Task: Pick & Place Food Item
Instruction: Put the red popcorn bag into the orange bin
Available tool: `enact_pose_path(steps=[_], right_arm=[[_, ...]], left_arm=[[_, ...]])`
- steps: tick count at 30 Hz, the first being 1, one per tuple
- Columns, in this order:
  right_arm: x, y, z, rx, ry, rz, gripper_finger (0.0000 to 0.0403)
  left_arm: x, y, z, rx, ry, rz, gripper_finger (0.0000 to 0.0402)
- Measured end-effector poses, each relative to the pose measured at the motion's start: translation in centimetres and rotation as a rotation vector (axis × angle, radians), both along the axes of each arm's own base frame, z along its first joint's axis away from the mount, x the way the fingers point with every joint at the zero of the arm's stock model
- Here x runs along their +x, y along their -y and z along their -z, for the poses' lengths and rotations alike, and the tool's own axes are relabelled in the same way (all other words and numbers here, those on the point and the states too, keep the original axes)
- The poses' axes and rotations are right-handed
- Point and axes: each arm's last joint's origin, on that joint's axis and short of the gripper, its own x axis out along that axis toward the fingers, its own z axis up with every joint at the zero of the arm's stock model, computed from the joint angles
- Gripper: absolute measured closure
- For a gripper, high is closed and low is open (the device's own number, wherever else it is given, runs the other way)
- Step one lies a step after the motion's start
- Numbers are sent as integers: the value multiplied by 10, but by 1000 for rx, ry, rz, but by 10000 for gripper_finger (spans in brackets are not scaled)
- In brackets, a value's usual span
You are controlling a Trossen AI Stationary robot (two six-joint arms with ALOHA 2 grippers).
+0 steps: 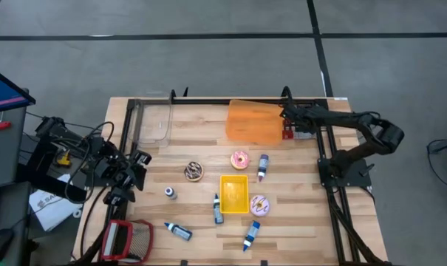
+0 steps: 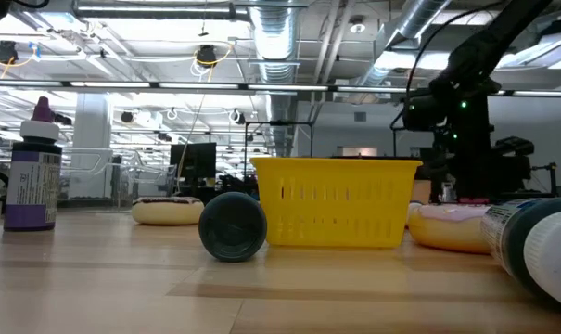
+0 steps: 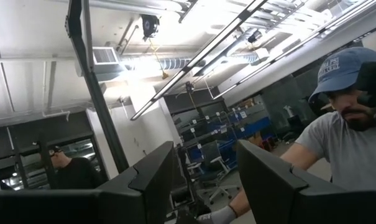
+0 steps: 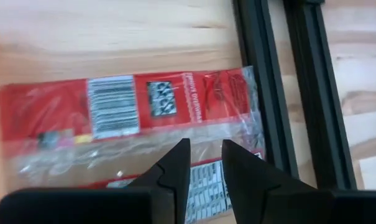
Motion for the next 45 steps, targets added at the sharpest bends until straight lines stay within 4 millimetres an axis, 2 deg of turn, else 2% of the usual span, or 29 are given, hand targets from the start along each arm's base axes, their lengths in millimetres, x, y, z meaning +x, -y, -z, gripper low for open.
enact_pose_path(steps=[10,16,23,36,45], right_arm=[[10,10,30,64,-10,43,349],[18,-1,32,93,-46,-41,370],[23,-27,22,182,-27,-148,394],[31,-89,32,193,-36,-289,401],[35,-138,18,263,106,-369,401]], left_arm=[[0,0,0,0,0,0,231],[0,0,0,0,0,0,231],[0,1,0,-2,-4,7,231],[-3,4,-1,-4,7,36,231],[-3,4,-1,-4,8,35,231]])
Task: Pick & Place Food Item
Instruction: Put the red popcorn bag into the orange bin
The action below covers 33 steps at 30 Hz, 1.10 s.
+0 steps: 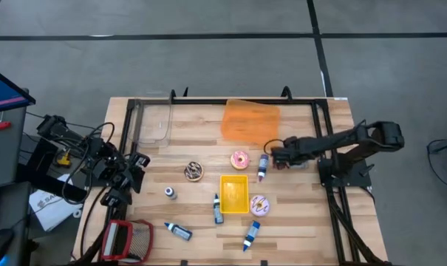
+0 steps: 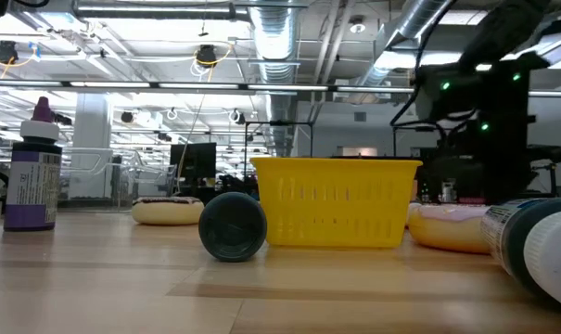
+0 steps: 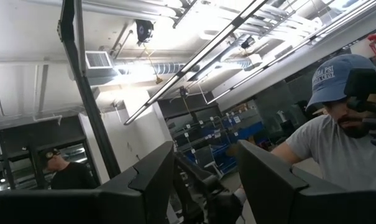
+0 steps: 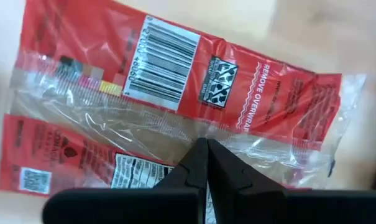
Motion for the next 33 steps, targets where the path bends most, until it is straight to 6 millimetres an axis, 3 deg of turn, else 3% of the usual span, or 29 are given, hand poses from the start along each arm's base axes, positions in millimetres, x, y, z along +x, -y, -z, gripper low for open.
enact_pose_path(steps=[11,18,23,33], right_arm=[[2,-73,-6,112,218,-73,402],[-12,-98,-15,-21,324,-171,393],[-23,-101,-21,-57,322,-185,335],[-24,-95,-20,-15,240,-186,171]], left_arm=[[0,0,0,-3,5,0,231],[0,0,-1,-4,8,0,231],[0,0,-1,0,13,-4,231],[-1,0,-1,0,14,-4,231]])
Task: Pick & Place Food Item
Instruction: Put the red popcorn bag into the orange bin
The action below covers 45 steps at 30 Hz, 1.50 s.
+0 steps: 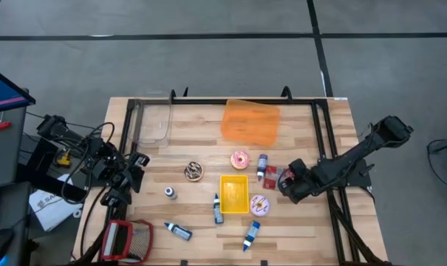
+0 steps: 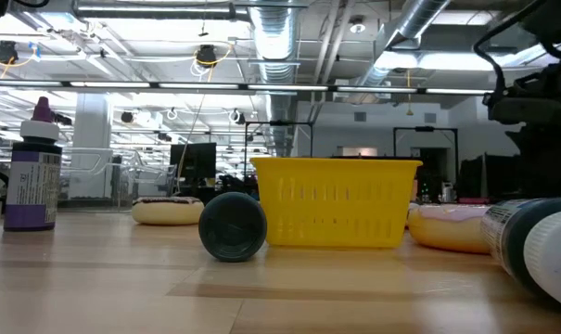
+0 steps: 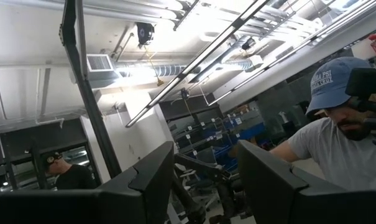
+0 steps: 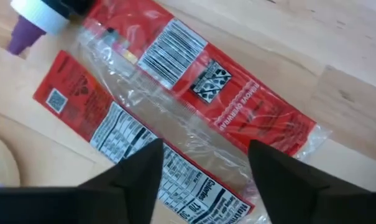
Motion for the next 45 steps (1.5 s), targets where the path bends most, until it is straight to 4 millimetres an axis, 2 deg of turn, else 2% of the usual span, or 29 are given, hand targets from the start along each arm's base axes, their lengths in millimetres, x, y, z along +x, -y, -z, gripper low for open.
enact_pose_path(steps=[3,6,13,17,23,32,37,41,45], right_arm=[[3,2,0,2,-13,-52,149],[4,4,0,5,-51,-147,148],[6,10,1,40,-146,-357,172],[7,12,1,49,-165,-408,192],[8,13,1,48,-167,-424,215],[18,9,18,37,-231,-425,218],[19,9,20,29,-245,-425,226],[18,9,16,23,-222,-424,250],[16,10,14,15,-219,-422,291]], left_arm=[[0,0,0,0,0,0,231],[0,0,0,0,0,0,231],[0,0,0,0,0,0,231],[0,0,0,-2,-1,-4,231],[2,1,1,2,-9,-4,231],[13,7,1,10,-26,-6,231],[20,10,-1,17,-41,-8,231],[24,12,-2,23,-54,-9,231],[25,12,-1,25,-56,-8,231]])
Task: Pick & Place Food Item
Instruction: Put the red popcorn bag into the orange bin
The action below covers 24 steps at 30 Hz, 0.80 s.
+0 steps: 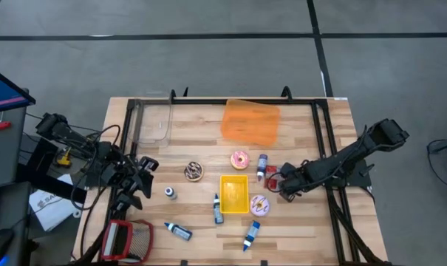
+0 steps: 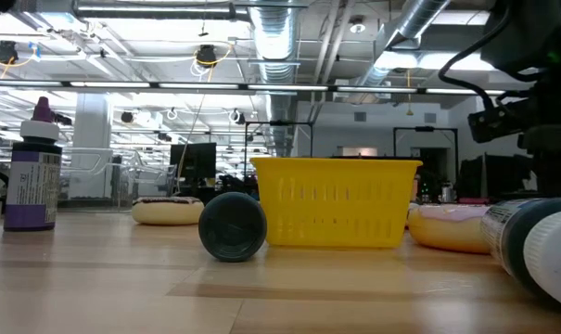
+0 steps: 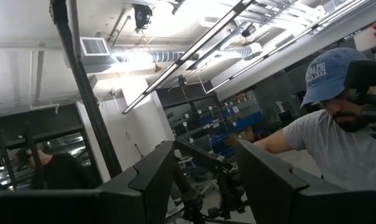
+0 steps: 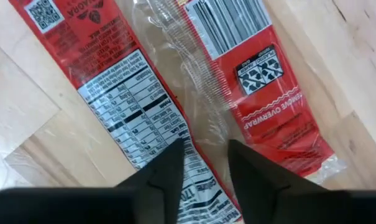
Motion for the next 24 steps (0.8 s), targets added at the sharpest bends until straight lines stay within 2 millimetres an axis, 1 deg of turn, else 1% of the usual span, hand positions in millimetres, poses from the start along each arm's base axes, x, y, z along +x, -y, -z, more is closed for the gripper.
enact_pose_path(steps=[9,16,20,24], right_arm=[[2,-1,-1,6,22,7,393],[7,-3,-14,-56,28,14,401],[9,-4,-29,-125,27,25,402],[11,-4,-48,-199,20,54,402]], left_arm=[[0,0,0,0,1,0,231],[0,0,0,-1,1,0,231],[0,0,0,-1,0,0,231],[0,0,0,-1,1,0,231]])
